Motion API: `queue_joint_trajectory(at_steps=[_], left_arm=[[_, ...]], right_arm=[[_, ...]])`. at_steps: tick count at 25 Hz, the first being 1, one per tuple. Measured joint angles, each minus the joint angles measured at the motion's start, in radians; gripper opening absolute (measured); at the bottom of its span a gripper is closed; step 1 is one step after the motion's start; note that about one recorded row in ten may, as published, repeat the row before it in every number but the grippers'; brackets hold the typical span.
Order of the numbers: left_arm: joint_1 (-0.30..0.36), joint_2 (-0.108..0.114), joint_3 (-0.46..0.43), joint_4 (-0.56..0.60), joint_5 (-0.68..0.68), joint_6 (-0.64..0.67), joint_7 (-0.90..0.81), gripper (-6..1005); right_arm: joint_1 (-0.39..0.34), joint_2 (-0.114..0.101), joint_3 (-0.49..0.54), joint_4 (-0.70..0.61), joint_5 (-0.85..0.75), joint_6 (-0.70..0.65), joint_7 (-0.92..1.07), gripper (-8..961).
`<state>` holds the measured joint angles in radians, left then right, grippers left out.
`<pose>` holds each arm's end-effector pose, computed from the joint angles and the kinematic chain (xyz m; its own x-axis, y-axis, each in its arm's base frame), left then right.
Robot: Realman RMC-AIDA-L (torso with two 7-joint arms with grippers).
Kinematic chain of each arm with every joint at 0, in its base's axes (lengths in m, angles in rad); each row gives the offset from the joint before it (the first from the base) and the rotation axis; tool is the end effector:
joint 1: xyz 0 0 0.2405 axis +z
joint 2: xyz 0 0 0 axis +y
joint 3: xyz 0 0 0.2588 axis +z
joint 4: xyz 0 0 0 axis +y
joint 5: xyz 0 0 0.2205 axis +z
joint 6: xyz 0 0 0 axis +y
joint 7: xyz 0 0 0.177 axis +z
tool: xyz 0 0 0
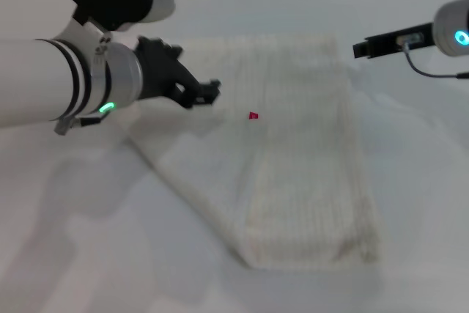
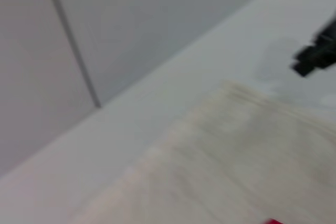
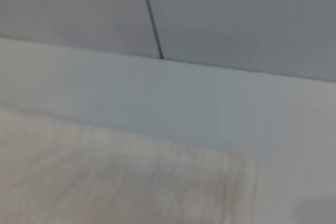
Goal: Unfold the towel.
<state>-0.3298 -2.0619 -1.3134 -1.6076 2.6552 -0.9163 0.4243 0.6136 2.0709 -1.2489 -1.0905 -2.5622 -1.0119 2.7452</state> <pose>-0.1445 0.3718 -0.0650 0.9257 0.3678 0.0886 0.3400 -0.7060 -0.6213 0.2310 0.4507 -0.0138 0.5802 -0.7503 -0.3168 -0.7532 -0.3463 -0.5592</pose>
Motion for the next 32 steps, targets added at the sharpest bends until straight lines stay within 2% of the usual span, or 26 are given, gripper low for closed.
queue_joint_trajectory(at_steps=[1, 4, 8, 13, 15, 21, 26, 32], left_arm=[[-0.012, 0.0, -0.009, 0.01, -0.029, -0.025, 0.02, 771], [-0.042, -0.002, -0.03, 0.036, -0.099, -0.084, 0.07, 770], [-0.071, -0.004, -0.034, 0.084, -0.131, -0.099, 0.089, 767], [-0.077, -0.007, 0.022, 0.141, -0.132, 0.011, 0.091, 765], [-0.083, -0.008, 0.054, 0.177, -0.133, 0.06, 0.089, 766], [-0.142, -0.012, 0.138, 0.287, -0.135, 0.143, 0.071, 769], [-0.157, -0.012, 0.178, 0.334, -0.137, 0.232, 0.059, 771], [-0.162, -0.012, 0.182, 0.348, -0.152, 0.249, 0.059, 771]], right_arm=[[0.022, 0.0, 0.006, 0.02, -0.012, -0.012, 0.002, 298], [0.081, -0.004, 0.011, 0.057, -0.05, -0.037, 0.022, 250], [0.136, -0.01, 0.024, 0.091, -0.093, -0.069, 0.049, 185], [0.199, -0.017, 0.053, 0.173, -0.096, -0.084, 0.049, 104], [0.216, -0.017, 0.054, 0.206, -0.096, -0.077, 0.047, -2], [0.248, -0.01, 0.047, 0.262, -0.094, -0.05, 0.043, 1], [0.273, -0.008, 0.045, 0.32, -0.092, -0.031, 0.042, 4], [0.326, -0.007, 0.039, 0.433, -0.096, 0.008, 0.037, 7]])
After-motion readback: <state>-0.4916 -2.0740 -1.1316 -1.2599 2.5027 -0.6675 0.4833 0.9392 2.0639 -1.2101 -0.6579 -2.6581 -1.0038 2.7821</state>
